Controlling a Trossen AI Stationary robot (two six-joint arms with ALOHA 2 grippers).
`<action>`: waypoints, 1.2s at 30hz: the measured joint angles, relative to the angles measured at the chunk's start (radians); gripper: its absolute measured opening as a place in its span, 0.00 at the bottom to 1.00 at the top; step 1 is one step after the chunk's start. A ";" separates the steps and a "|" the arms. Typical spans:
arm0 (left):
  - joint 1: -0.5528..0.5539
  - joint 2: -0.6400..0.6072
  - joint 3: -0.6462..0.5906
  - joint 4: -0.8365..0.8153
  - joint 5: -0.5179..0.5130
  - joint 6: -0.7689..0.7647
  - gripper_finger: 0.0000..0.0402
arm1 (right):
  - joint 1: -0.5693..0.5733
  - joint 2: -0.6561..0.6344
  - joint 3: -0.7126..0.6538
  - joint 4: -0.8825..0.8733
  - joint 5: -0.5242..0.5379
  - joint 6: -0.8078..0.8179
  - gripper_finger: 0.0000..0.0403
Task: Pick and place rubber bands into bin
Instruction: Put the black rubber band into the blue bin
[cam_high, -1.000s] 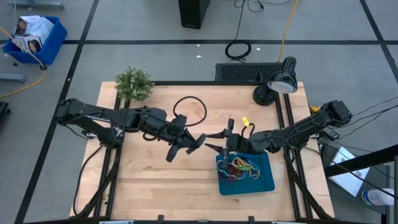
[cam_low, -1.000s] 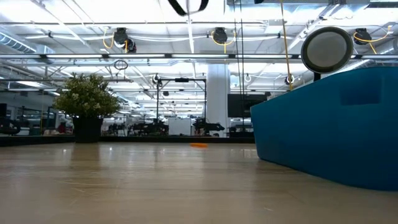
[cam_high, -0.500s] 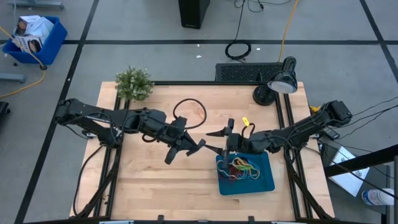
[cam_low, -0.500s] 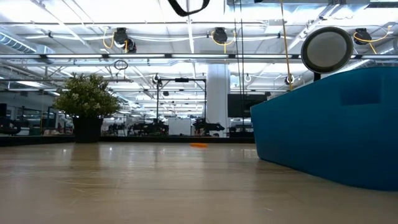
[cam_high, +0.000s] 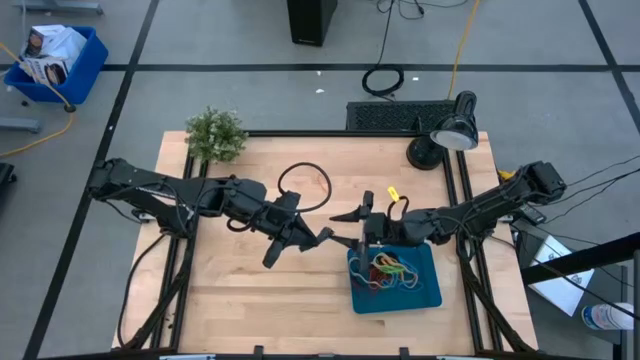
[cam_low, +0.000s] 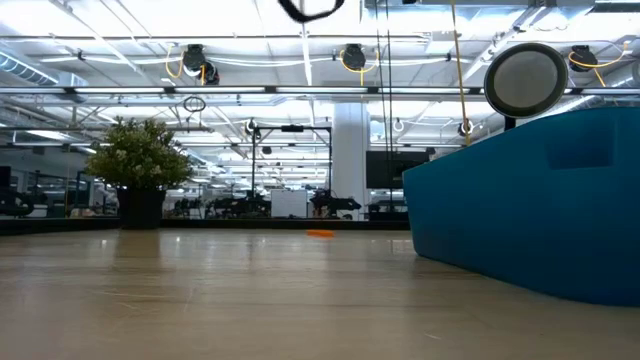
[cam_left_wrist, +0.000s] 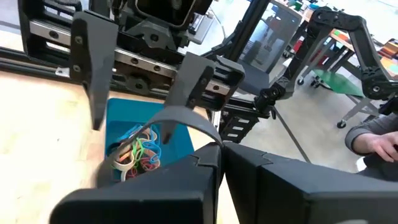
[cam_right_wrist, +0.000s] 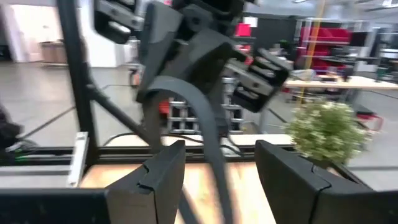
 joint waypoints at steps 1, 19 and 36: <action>0.000 0.000 0.000 0.000 0.000 0.001 0.07 | 0.000 0.002 0.000 0.000 -0.011 0.001 0.47; -0.008 0.000 0.000 0.000 -0.002 0.006 0.02 | 0.001 0.158 0.000 0.188 0.068 -0.031 0.42; -0.016 0.000 0.000 -0.002 -0.002 0.009 0.03 | 0.009 0.158 0.000 0.187 0.081 -0.029 0.04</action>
